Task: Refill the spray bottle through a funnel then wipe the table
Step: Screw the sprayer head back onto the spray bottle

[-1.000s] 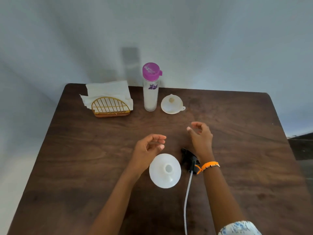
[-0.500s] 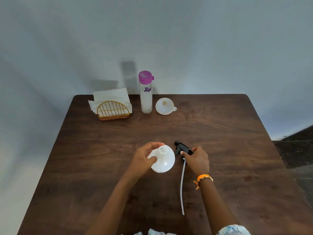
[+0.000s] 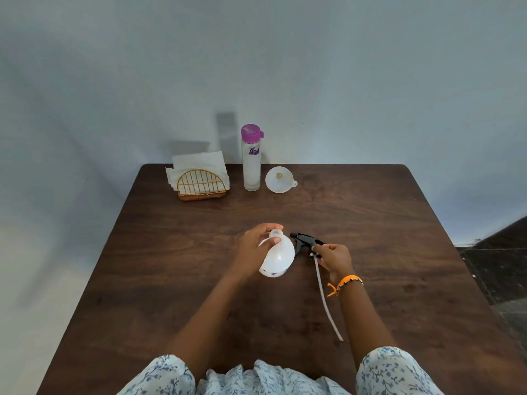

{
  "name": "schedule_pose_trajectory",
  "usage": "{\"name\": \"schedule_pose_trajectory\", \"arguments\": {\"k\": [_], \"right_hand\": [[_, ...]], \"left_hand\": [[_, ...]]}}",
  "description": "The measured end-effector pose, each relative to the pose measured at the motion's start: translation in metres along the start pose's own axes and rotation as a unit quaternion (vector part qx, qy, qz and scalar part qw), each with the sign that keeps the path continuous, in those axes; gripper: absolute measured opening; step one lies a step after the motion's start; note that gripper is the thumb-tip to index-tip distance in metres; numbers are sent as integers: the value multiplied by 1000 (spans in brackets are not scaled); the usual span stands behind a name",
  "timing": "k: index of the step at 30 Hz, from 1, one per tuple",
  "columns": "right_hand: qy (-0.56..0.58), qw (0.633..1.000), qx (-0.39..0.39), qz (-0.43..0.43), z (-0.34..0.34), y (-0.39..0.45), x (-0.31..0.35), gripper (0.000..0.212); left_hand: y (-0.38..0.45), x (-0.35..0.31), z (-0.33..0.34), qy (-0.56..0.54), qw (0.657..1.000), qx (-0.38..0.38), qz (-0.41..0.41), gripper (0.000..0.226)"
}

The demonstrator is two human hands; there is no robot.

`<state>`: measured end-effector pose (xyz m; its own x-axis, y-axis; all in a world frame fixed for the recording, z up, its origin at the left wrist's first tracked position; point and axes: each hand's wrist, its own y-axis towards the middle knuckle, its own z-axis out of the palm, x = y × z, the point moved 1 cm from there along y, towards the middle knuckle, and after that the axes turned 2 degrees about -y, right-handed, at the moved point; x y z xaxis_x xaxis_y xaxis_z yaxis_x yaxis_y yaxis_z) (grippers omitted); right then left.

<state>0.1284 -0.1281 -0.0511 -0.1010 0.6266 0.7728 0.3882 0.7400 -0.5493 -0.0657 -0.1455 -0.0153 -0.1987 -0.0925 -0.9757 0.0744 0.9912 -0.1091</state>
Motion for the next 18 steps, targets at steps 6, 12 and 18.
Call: {"name": "schedule_pose_trajectory", "arguments": {"k": [6, 12, 18], "right_hand": [[180, 978, 82, -57, -12, -26, 34, 19], [289, 941, 167, -56, -19, -54, 64, 16], [336, 904, 200, -175, -27, -83, 96, 13]], "left_hand": [[3, 4, 0, 3, 1000, 8, -3, 20], [6, 10, 1, 14, 1000, 2, -12, 19], [7, 11, 0, 17, 1000, 7, -9, 34]]}}
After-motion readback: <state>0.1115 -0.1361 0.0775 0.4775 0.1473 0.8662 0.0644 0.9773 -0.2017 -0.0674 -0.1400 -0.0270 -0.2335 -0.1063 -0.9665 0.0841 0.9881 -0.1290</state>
